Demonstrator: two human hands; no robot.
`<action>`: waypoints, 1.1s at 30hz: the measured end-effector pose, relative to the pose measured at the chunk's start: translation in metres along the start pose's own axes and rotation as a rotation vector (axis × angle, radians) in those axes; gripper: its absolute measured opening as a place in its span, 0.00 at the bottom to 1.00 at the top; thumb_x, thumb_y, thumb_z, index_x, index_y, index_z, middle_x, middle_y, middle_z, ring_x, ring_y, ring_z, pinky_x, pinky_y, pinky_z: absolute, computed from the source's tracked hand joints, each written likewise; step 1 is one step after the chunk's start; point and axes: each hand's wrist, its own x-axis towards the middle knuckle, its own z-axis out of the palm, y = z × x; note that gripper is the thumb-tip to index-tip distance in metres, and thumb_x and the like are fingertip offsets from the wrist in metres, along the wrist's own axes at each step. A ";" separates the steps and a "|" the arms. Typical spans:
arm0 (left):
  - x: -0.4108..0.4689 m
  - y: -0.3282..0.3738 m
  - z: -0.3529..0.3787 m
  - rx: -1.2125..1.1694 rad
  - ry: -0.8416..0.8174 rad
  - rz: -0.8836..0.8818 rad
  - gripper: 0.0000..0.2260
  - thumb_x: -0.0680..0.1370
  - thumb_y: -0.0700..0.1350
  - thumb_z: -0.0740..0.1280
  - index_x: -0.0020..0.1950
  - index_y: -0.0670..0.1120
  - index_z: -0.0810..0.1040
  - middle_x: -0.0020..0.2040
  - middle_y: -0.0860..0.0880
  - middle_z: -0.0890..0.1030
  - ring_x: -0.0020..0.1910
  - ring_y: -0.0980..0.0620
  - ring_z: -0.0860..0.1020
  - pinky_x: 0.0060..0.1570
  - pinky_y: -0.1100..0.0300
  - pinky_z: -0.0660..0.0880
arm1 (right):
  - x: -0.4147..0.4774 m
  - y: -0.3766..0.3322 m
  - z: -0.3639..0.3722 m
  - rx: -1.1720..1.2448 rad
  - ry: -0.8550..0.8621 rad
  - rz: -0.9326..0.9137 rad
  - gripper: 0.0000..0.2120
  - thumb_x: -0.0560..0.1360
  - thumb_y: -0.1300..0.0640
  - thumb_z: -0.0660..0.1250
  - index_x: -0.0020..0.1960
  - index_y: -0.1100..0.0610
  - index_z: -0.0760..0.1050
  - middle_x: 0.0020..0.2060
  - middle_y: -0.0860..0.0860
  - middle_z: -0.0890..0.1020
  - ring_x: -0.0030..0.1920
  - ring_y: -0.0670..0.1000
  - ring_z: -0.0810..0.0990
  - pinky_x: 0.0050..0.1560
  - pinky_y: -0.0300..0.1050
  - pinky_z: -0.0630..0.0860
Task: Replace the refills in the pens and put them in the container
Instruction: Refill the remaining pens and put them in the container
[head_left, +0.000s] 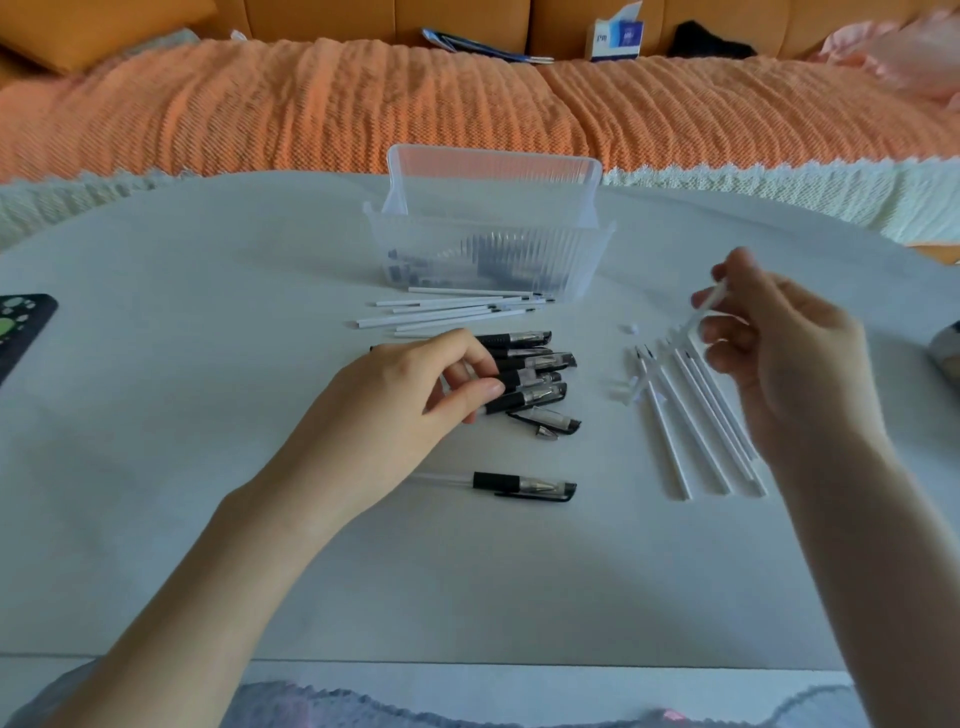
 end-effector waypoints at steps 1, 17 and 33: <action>0.000 -0.001 0.000 0.008 -0.001 0.001 0.03 0.75 0.52 0.65 0.46 0.54 0.76 0.34 0.58 0.79 0.32 0.58 0.75 0.36 0.60 0.71 | 0.004 -0.001 -0.005 -0.060 0.029 -0.034 0.09 0.76 0.56 0.65 0.40 0.58 0.77 0.27 0.48 0.80 0.24 0.45 0.71 0.23 0.34 0.64; 0.001 -0.001 0.000 0.029 -0.017 -0.001 0.04 0.75 0.53 0.65 0.45 0.55 0.77 0.34 0.58 0.79 0.33 0.59 0.75 0.38 0.59 0.73 | 0.009 0.025 -0.005 -1.075 -0.030 -0.107 0.09 0.71 0.53 0.70 0.40 0.58 0.79 0.34 0.52 0.80 0.37 0.55 0.78 0.36 0.42 0.69; 0.002 0.001 -0.003 0.034 -0.005 -0.012 0.04 0.75 0.53 0.65 0.45 0.54 0.77 0.33 0.60 0.78 0.33 0.60 0.75 0.39 0.56 0.75 | 0.033 0.036 0.057 -1.216 -0.384 -0.487 0.10 0.77 0.60 0.64 0.55 0.53 0.80 0.49 0.50 0.81 0.44 0.49 0.76 0.43 0.41 0.69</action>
